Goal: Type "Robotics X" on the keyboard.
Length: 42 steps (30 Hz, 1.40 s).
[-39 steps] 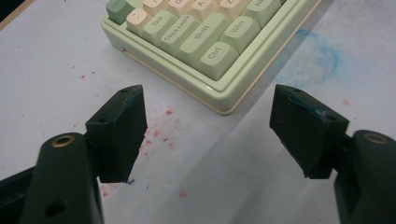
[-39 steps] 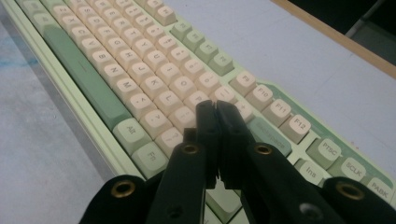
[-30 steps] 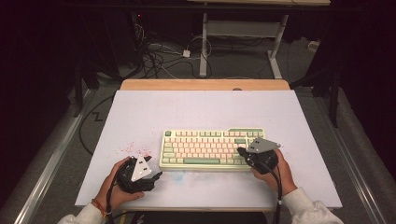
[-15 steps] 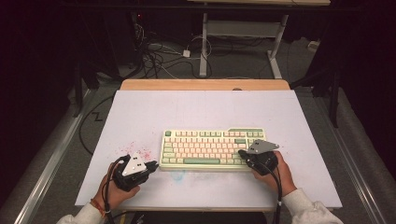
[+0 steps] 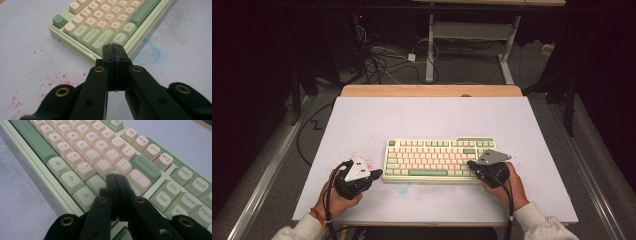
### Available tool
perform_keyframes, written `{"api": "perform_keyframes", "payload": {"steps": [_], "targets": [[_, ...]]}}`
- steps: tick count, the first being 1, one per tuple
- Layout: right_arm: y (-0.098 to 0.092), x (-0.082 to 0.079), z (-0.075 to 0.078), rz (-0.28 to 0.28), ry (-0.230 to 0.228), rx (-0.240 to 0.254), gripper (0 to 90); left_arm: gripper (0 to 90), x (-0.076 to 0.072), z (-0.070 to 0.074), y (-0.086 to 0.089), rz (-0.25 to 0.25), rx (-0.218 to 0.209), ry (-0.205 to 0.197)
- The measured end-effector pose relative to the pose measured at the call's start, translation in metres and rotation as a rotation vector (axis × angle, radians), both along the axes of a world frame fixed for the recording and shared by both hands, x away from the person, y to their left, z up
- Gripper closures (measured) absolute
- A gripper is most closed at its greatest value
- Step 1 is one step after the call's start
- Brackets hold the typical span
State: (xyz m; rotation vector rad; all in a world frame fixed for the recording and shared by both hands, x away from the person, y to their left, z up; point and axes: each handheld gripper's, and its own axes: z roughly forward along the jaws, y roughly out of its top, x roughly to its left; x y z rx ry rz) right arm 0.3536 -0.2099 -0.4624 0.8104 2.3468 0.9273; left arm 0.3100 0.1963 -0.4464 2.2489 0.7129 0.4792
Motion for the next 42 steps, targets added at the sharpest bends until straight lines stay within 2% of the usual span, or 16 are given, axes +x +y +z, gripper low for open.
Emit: {"api": "perform_keyframes", "payload": {"steps": [7, 17, 23, 31, 37, 42], "targets": [[0.000, -0.001, -0.001, -0.001, -0.006, 0.003, 89.9, 87.1, 0.014, 0.011, -0.017, -0.026, 0.014, 0.003], [0.000, -0.001, -0.001, -0.003, -0.007, 0.003, 90.0, 87.1, 0.037, 0.019, -0.047, -0.062, 0.031, 0.015], [0.000, -0.001, -0.001, -0.004, -0.010, 0.001, 90.0, 87.1, 0.049, 0.014, -0.066, -0.084, 0.075, 0.033], [0.000, -0.001, -0.001, -0.003, -0.012, -0.003, 90.0, 87.0, 0.058, 0.006, -0.082, -0.118, 0.118, 0.070], [0.001, -0.001, -0.001, -0.001, -0.016, -0.007, 90.0, 86.8, 0.062, -0.002, -0.087, -0.123, 0.150, 0.096], [0.001, -0.001, -0.001, 0.000, -0.015, -0.007, 90.0, 86.6, 0.063, -0.003, -0.087, -0.119, 0.153, 0.091]]}}
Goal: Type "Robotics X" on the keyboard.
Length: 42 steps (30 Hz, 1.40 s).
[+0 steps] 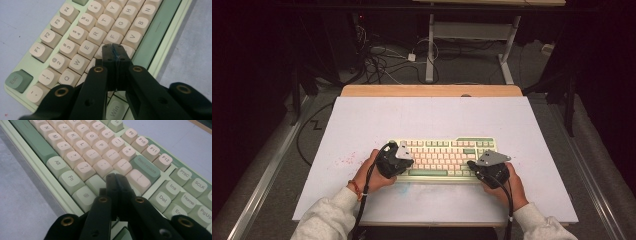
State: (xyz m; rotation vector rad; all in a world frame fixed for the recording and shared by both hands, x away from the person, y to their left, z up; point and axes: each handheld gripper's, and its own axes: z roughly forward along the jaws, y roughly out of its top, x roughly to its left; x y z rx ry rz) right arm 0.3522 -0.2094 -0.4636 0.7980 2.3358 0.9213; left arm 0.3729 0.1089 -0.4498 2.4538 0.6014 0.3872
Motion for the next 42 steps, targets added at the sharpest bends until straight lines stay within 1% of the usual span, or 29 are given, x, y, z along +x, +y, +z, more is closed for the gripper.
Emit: {"api": "perform_keyframes", "payload": {"steps": [6, 7, 8, 9, 12, 15, 18, 19, 27, 31, 32, 35, 38, 40, 42], "targets": [[0.000, 0.000, 0.000, -0.002, 0.000, 0.001, 90.0, 85.5, 0.000, 0.000, 0.000, 0.004, -0.002, -0.002], [0.000, 0.000, 0.000, -0.002, -0.002, 0.000, 90.0, 85.9, 0.000, 0.000, 0.000, 0.004, 0.001, 0.000], [0.000, 0.000, 0.000, -0.002, -0.003, 0.000, 90.0, 86.9, -0.001, -0.002, -0.001, 0.001, 0.012, 0.008], [0.000, 0.000, 0.000, -0.003, -0.002, 0.000, 90.0, 87.1, -0.001, -0.003, -0.002, -0.003, 0.004, -0.001], [0.000, 0.000, 0.000, -0.003, -0.001, 0.001, 90.0, 87.0, -0.004, -0.002, -0.005, -0.007, 0.027, -0.012], [0.000, 0.000, 0.000, -0.003, 0.000, 0.000, 90.0, 86.7, -0.004, -0.001, -0.004, -0.006, 0.023, -0.010], [0.000, 0.000, 0.001, -0.004, 0.004, 0.000, 90.0, 85.6, -0.004, 0.001, -0.002, 0.001, 0.011, -0.020], [0.000, 0.000, 0.001, -0.003, 0.003, -0.002, 90.0, 85.6, -0.004, 0.001, -0.002, 0.003, 0.014, -0.023], [0.001, -0.001, 0.001, -0.004, 0.005, -0.007, 90.0, 84.3, -0.004, 0.004, 0.000, 0.007, 0.003, -0.038], [0.001, 0.000, 0.002, 0.002, -0.003, -0.012, 89.9, 82.5, -0.005, 0.005, 0.001, 0.009, -0.003, -0.050], [0.001, -0.001, 0.003, -0.001, 0.000, -0.008, 89.9, 82.0, -0.005, 0.006, 0.002, 0.008, -0.007, -0.055], [0.001, -0.002, 0.007, 0.008, -0.015, 0.001, 89.8, 80.1, -0.006, 0.008, 0.004, 0.011, -0.016, -0.067], [0.000, -0.004, 0.014, 0.007, -0.029, 0.026, 89.8, 77.5, -0.007, 0.009, 0.005, 0.019, -0.024, -0.088], [-0.001, -0.005, 0.018, 0.010, -0.037, 0.038, 89.7, 76.6, -0.007, 0.010, 0.006, 0.016, -0.036, -0.094], [-0.001, -0.005, 0.021, 0.011, -0.046, 0.048, 89.3, 74.5, -0.008, 0.011, 0.007, 0.025, -0.041, -0.111]]}}
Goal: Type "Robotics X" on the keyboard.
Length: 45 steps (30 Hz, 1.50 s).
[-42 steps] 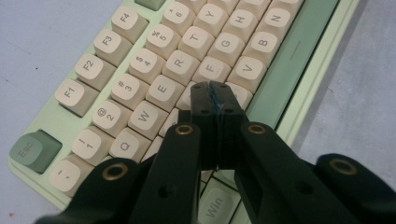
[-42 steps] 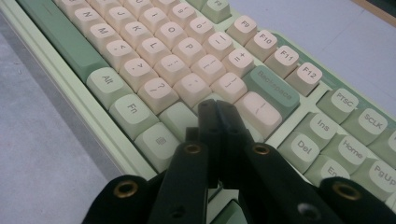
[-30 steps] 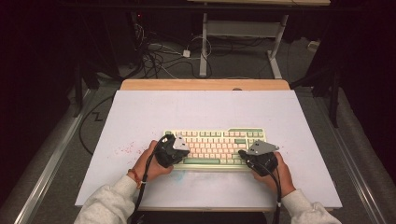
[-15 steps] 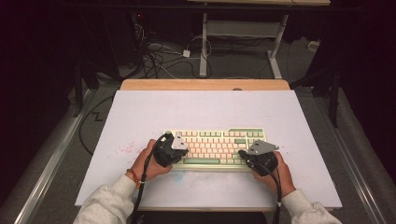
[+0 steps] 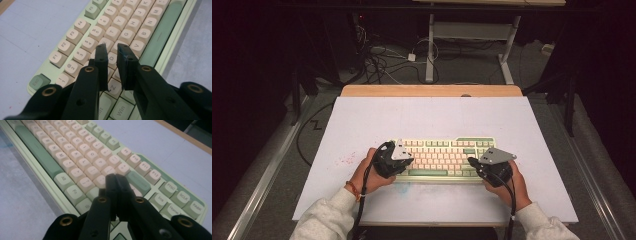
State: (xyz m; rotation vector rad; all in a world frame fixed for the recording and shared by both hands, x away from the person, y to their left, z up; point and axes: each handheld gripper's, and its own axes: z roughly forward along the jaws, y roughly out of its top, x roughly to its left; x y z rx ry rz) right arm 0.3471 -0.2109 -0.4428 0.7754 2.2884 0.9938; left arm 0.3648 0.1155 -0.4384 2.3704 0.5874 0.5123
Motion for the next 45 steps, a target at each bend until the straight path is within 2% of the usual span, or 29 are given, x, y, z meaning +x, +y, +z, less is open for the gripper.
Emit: {"api": "perform_keyframes", "payload": {"steps": [2, 6, 8, 11, 15, 18, 23, 28, 33, 37, 45], "targets": [[-0.001, 0.000, 0.003, 0.001, -0.005, 0.009, 88.8, 72.9, 0.000, 0.001, 0.001, 0.003, -0.010, -0.004], [0.000, -0.001, 0.006, 0.001, -0.012, 0.022, 88.2, 62.0, -0.001, 0.001, 0.001, 0.018, -0.024, -0.028], [0.001, -0.001, 0.007, 0.000, -0.011, 0.027, 87.4, 53.5, -0.003, 0.002, 0.001, 0.039, -0.039, -0.058], [0.001, -0.002, 0.009, 0.000, -0.018, 0.035, 85.7, 46.0, -0.005, 0.003, 0.002, 0.049, -0.050, -0.083], [0.001, -0.002, 0.011, -0.006, -0.027, 0.044, 81.6, 35.7, -0.007, 0.004, 0.002, 0.057, -0.066, -0.102], [0.000, -0.002, 0.012, -0.018, -0.032, 0.055, 75.8, 28.8, -0.008, 0.005, 0.002, 0.059, -0.079, -0.117], [-0.001, -0.001, 0.013, -0.032, -0.043, 0.064, 57.9, 21.7, -0.010, 0.005, 0.002, 0.056, -0.094, -0.124], [-0.001, 0.000, 0.013, -0.059, -0.070, 0.086, 35.4, 18.0, -0.012, 0.004, 0.001, 0.064, -0.096, -0.157], [0.002, -0.001, 0.013, -0.084, -0.084, 0.088, 23.9, 17.9, -0.014, 0.004, -0.001, 0.063, -0.089, -0.171], [0.003, -0.003, 0.014, -0.079, -0.090, 0.089, 20.9, 18.0, -0.017, 0.006, -0.002, 0.057, -0.082, -0.180], [0.006, -0.010, 0.018, -0.080, -0.120, 0.060, 21.1, 17.2, -0.024, 0.010, 0.003, 0.067, -0.063, -0.211]]}}
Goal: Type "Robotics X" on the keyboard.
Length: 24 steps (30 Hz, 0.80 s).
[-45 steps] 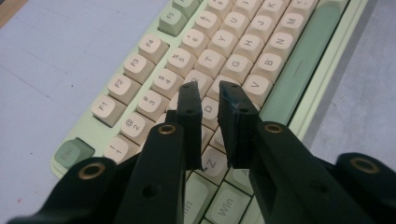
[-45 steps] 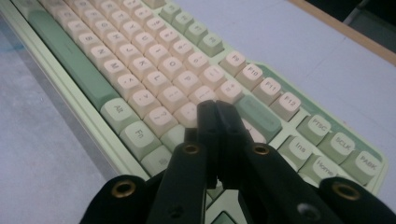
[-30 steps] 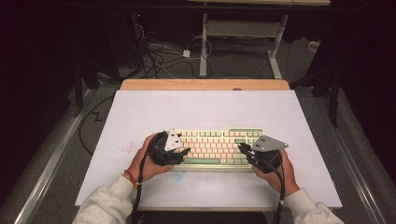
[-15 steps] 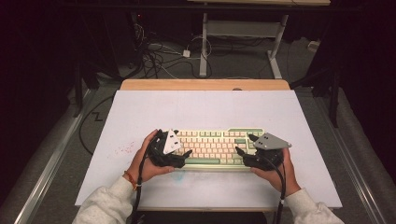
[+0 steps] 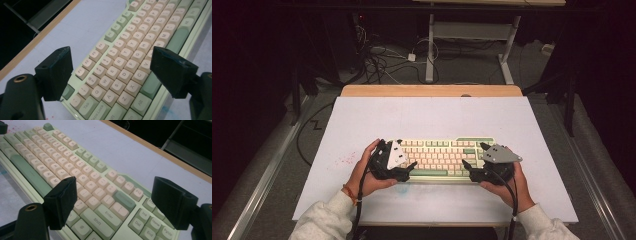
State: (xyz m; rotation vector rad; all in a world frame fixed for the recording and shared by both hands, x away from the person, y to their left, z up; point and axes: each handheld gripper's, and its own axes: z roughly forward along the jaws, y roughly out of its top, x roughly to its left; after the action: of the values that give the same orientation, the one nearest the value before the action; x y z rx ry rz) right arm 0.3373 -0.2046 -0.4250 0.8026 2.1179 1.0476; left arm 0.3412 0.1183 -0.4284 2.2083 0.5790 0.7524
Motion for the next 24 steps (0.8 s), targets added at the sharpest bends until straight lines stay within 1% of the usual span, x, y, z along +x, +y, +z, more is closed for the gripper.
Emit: {"api": "perform_keyframes", "payload": {"steps": [2, 4, 10, 11, 14, 17, 22, 24], "targets": [[0.000, -0.001, 0.001, -0.001, -0.008, -0.005, 21.4, 17.2, -0.001, 0.001, 0.002, -0.002, 0.002, -0.009], [0.000, -0.002, 0.002, -0.003, -0.013, -0.006, 21.5, 17.2, -0.001, 0.001, 0.002, 0.001, 0.014, -0.018], [-0.001, -0.005, 0.005, -0.003, -0.023, -0.010, 21.7, 17.2, -0.003, 0.002, 0.004, 0.003, 0.008, -0.028], [-0.001, -0.006, 0.005, -0.003, -0.025, -0.011, 21.7, 17.3, -0.004, 0.002, 0.005, 0.004, 0.014, -0.031], [-0.003, -0.008, 0.006, -0.002, -0.029, -0.015, 21.8, 17.2, -0.006, 0.002, 0.007, 0.005, 0.011, -0.037], [-0.005, -0.010, 0.007, -0.010, -0.039, -0.018, 22.0, 17.2, -0.008, 0.003, 0.009, 0.006, 0.013, -0.049], [-0.008, -0.012, 0.009, -0.025, -0.035, -0.027, 22.8, 17.2, -0.013, 0.006, 0.013, -0.001, 0.015, -0.058], [-0.009, -0.013, 0.010, -0.021, -0.036, -0.026, 22.8, 17.2, -0.015, 0.006, 0.014, -0.002, 0.008, -0.059]]}}
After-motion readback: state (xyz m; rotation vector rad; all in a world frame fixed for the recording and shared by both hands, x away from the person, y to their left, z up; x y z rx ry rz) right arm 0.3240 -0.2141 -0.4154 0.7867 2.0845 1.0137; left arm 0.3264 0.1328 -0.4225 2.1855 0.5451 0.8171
